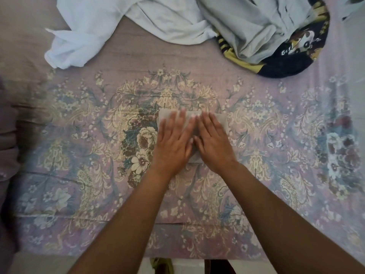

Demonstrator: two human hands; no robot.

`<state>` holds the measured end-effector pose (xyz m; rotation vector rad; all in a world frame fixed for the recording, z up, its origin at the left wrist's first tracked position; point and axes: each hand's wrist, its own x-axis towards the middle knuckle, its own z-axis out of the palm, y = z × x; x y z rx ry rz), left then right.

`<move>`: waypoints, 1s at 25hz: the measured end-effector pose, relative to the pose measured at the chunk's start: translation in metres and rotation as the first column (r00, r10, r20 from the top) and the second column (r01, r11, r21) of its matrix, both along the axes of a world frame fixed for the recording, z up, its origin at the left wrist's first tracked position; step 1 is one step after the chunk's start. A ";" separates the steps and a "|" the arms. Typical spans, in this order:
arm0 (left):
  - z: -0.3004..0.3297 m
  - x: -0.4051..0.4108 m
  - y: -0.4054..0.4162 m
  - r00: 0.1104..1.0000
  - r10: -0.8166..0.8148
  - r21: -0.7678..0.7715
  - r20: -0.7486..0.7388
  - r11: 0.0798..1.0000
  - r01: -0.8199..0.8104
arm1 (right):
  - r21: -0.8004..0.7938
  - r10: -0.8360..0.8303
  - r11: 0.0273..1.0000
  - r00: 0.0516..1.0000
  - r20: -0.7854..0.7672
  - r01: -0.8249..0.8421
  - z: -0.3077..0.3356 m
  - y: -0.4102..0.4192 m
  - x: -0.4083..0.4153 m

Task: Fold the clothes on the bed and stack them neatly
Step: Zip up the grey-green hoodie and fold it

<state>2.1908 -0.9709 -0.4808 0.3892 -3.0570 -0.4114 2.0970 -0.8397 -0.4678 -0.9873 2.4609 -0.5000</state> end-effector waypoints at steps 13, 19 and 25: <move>-0.002 0.001 -0.042 0.788 -0.615 -0.440 -0.007 0.710 0.550 | 0.350 0.400 0.898 0.826 -0.397 -0.267 -0.022 0.018 0.004; 0.048 -0.070 0.005 0.676 -0.726 -0.504 -0.127 0.634 0.586 | 0.300 0.427 0.903 0.717 -0.551 -0.307 0.015 0.069 -0.056; 0.081 -0.211 0.121 0.628 -0.749 -0.556 -0.211 0.620 0.553 | 0.291 0.258 0.954 0.684 -0.682 -0.070 0.066 0.196 -0.174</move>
